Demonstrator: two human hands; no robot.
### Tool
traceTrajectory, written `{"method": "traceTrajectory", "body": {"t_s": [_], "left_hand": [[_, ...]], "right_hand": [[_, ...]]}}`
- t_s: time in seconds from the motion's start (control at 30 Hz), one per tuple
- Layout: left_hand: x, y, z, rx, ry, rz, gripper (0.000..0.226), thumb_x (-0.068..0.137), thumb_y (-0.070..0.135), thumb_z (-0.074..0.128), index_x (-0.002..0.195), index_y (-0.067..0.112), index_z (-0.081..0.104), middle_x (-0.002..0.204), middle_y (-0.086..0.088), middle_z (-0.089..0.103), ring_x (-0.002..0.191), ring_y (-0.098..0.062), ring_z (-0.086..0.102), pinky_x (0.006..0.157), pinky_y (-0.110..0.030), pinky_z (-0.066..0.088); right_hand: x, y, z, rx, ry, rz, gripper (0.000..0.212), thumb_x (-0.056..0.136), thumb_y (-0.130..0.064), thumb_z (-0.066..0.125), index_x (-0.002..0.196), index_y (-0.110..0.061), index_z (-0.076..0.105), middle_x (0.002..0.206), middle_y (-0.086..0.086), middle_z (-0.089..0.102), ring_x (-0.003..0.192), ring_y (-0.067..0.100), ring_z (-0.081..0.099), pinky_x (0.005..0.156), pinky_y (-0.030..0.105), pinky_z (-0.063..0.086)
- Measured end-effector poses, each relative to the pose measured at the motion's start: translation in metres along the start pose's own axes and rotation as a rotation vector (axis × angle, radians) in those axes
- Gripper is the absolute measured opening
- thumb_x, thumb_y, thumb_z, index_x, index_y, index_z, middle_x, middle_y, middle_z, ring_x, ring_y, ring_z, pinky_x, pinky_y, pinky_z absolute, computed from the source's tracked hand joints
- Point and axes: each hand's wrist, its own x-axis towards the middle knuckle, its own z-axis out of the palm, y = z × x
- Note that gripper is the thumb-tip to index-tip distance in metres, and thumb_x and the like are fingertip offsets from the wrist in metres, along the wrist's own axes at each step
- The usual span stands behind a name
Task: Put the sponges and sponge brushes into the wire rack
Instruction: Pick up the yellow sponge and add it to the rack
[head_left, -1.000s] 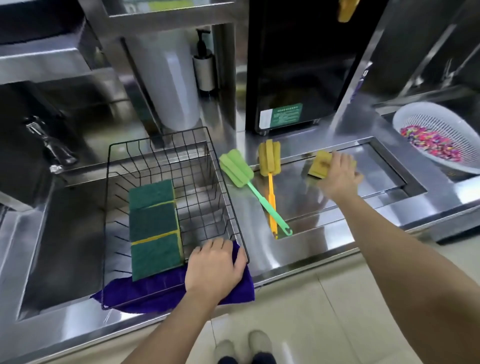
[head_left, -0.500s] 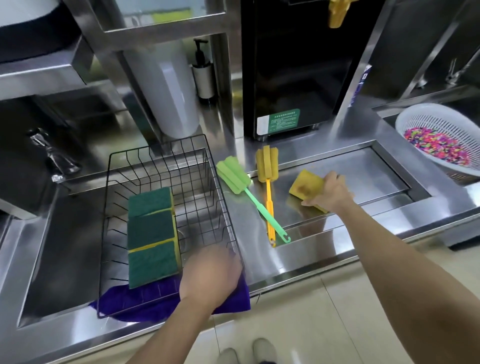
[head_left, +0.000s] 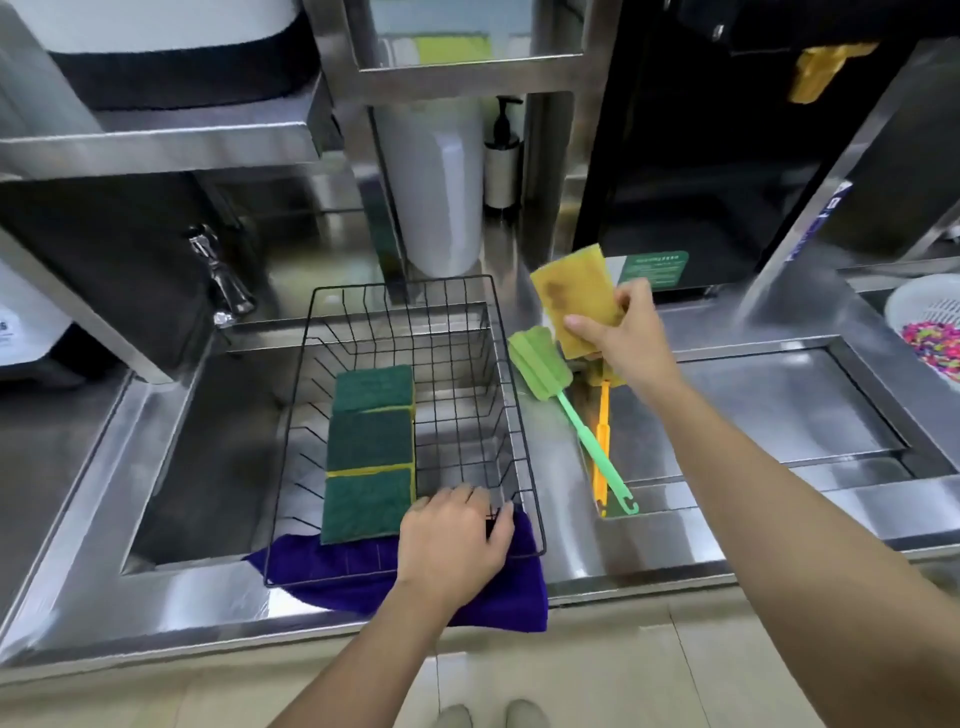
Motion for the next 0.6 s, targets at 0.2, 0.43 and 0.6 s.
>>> {"method": "traceTrajectory", "body": {"t_s": [0.2,0.43,0.6], "left_hand": [[-0.006,-0.052,-0.016,0.026,0.154,-0.129,0.032,0.079,0.032,0.061,0.055,0.012,0.053,0.05,-0.003,0.053,0.043,-0.023,0.05,0.043,-0.026,0.034],[-0.023,-0.08,-0.014,-0.016,0.224,-0.242,0.039,0.086,0.036,0.041,0.057,0.012,0.052,0.052,-0.002,0.052,0.045,-0.023,0.048,0.046,-0.027,0.031],[-0.022,-0.08,-0.014,-0.035,0.233,-0.247,0.037,0.086,0.033,0.042,0.057,0.012,0.052,0.052,-0.002,0.052,0.046,-0.021,0.047,0.045,-0.028,0.034]], "right_hand": [[-0.002,-0.04,0.074,-0.002,-0.186,-0.126,0.053,0.076,-0.008,0.069,0.117,-0.016,0.037,0.109,0.002,0.048,0.1,0.024,0.052,0.081,0.03,0.04],[0.0,-0.062,0.148,-0.278,-0.152,-0.226,0.052,0.077,-0.013,0.069,0.122,-0.007,0.046,0.126,0.014,0.048,0.114,0.03,0.051,0.091,0.036,0.041],[0.008,-0.058,0.18,-0.495,-0.14,-0.377,0.05,0.078,0.002,0.056,0.124,-0.011,0.045,0.134,0.017,0.039,0.113,0.04,0.047,0.09,0.043,0.044]]}}
